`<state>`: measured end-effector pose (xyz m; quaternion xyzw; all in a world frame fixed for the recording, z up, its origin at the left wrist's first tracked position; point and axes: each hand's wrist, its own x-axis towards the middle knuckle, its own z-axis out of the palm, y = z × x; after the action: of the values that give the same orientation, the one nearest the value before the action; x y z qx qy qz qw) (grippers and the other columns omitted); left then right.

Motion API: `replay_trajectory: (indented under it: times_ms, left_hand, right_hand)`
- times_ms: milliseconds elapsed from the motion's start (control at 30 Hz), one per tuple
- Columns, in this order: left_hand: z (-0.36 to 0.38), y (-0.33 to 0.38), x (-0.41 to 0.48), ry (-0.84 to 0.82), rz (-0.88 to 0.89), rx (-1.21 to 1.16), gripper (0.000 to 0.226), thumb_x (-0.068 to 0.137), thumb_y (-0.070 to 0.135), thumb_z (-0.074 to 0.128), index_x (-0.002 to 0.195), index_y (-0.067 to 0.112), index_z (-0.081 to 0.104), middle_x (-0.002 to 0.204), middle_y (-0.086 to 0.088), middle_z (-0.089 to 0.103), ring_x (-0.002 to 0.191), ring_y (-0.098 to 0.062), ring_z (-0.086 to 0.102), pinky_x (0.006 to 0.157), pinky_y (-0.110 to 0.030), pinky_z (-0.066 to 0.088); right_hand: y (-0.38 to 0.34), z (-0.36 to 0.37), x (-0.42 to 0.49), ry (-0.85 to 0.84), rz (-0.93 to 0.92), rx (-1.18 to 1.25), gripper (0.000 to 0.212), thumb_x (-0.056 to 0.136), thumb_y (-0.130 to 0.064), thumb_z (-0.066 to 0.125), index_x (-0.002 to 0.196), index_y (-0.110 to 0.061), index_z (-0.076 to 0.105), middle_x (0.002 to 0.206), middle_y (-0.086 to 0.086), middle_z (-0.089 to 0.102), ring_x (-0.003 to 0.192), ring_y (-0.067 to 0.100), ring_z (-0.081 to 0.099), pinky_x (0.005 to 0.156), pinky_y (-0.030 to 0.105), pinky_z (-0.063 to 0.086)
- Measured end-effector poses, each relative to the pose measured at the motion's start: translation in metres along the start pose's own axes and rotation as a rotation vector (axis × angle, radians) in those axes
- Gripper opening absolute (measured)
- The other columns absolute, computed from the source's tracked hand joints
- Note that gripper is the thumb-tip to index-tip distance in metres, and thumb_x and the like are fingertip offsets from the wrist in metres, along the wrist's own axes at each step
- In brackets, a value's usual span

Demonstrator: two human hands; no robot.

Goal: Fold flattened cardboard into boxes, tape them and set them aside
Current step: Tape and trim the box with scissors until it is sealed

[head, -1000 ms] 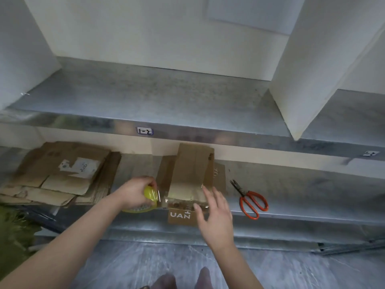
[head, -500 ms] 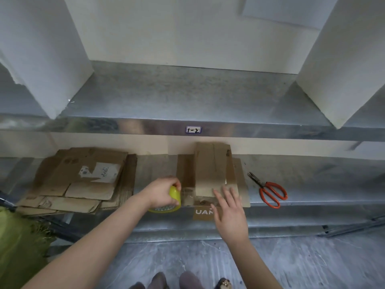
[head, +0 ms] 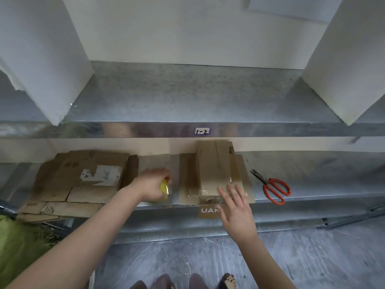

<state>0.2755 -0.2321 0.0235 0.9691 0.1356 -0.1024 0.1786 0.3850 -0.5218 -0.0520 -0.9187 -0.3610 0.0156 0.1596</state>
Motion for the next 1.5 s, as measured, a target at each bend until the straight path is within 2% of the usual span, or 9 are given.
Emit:
replay_trajectory:
  times_ms: [200, 467, 633, 733, 833, 1067, 1200, 1267, 1500]
  left_hand:
    - [0.013, 0.009, -0.017, 0.067, 0.017, -0.194, 0.041, 0.065, 0.034, 0.079, 0.096, 0.03, 0.052, 0.103, 0.012, 0.055, 0.091, -0.012, 0.052, 0.073, -0.024, 0.038]
    - [0.007, 0.029, -0.035, 0.227, 0.087, -0.195, 0.042, 0.068, 0.037, 0.08, 0.102, 0.03, 0.055, 0.105, 0.017, 0.054, 0.099, -0.006, 0.05, 0.083, -0.025, 0.037]
    - [0.014, 0.041, -0.044, 0.339, 0.178, -0.117, 0.04, 0.07, 0.04, 0.073, 0.103, 0.033, 0.052, 0.106, 0.016, 0.055, 0.106, -0.009, 0.051, 0.086, -0.028, 0.035]
    - [0.018, 0.048, -0.053, 0.416, 0.195, -0.118, 0.032, 0.071, 0.038, 0.053, 0.103, 0.032, 0.052, 0.104, 0.014, 0.056, 0.1, -0.013, 0.052, 0.082, -0.028, 0.035]
    - [0.025, 0.053, -0.061, 0.479, 0.187, -0.123, 0.028, 0.076, 0.037, 0.051, 0.103, 0.031, 0.053, 0.105, 0.015, 0.056, 0.099, -0.011, 0.051, 0.082, -0.027, 0.033]
    - [0.03, 0.036, -0.077, 0.253, 0.293, -0.294, 0.062, 0.089, 0.033, 0.057, 0.145, 0.03, 0.03, 0.143, 0.013, 0.035, 0.132, -0.001, 0.031, 0.11, -0.021, 0.022]
    - [0.035, 0.02, -0.083, 0.151, 0.119, -0.458, 0.081, 0.081, 0.046, 0.07, 0.144, 0.046, 0.019, 0.139, 0.015, 0.039, 0.125, 0.002, 0.041, 0.103, -0.014, 0.03]
    - [0.038, 0.01, -0.082, 0.172, 0.073, -0.406, 0.074, 0.076, 0.049, 0.073, 0.137, 0.046, 0.032, 0.132, 0.013, 0.052, 0.119, -0.007, 0.05, 0.092, -0.013, 0.034]
    - [0.035, -0.02, -0.062, 0.403, 0.064, -0.03, 0.065, 0.07, 0.056, 0.072, 0.124, 0.039, 0.042, 0.12, 0.008, 0.064, 0.115, -0.017, 0.057, 0.093, -0.034, 0.033]
  right_hand:
    - [-0.009, -0.02, 0.0, -0.028, 0.057, 0.166, 0.062, 0.093, -0.063, 0.013, 0.144, -0.041, 0.039, 0.156, -0.01, 0.029, 0.148, 0.009, 0.007, 0.121, 0.043, 0.017]
    - [-0.037, -0.037, 0.007, 0.227, -0.077, -0.045, 0.041, 0.092, -0.046, 0.039, 0.122, -0.031, 0.063, 0.135, -0.003, 0.055, 0.125, 0.019, 0.04, 0.098, 0.046, 0.039]
    - [-0.1, -0.042, 0.008, 0.124, -0.172, 0.263, 0.041, 0.088, -0.053, 0.048, 0.118, -0.029, 0.064, 0.117, -0.011, 0.064, 0.11, 0.01, 0.055, 0.092, 0.031, 0.047]
    - [-0.126, -0.04, 0.005, 0.063, -0.001, 0.56, 0.033, 0.081, -0.05, 0.062, 0.107, -0.029, 0.063, 0.1, -0.015, 0.068, 0.091, 0.001, 0.063, 0.077, 0.019, 0.05]
    - [-0.135, -0.035, 0.005, 0.107, 0.151, 0.77, 0.015, 0.079, -0.025, 0.076, 0.089, -0.026, 0.065, 0.085, -0.013, 0.07, 0.079, 0.001, 0.068, 0.07, 0.014, 0.051]
    - [-0.133, -0.013, 0.005, 0.161, 0.208, 0.858, 0.016, 0.086, -0.018, 0.071, 0.075, -0.019, 0.059, 0.093, -0.02, 0.071, 0.085, 0.0, 0.067, 0.081, 0.032, 0.054]
    - [-0.132, -0.004, 0.008, 0.149, 0.2, 0.897, 0.019, 0.089, -0.016, 0.068, 0.076, -0.018, 0.055, 0.099, -0.015, 0.072, 0.093, 0.002, 0.067, 0.084, 0.036, 0.054]
    - [-0.135, 0.002, 0.008, 0.122, 0.186, 0.908, 0.019, 0.088, -0.016, 0.069, 0.075, -0.018, 0.055, 0.098, -0.021, 0.069, 0.094, 0.002, 0.067, 0.084, 0.035, 0.054]
    - [-0.153, 0.019, -0.005, 0.166, 0.135, 0.801, 0.018, 0.088, -0.023, 0.068, 0.075, -0.02, 0.057, 0.074, -0.01, 0.061, 0.075, 0.006, 0.058, 0.067, 0.021, 0.044]
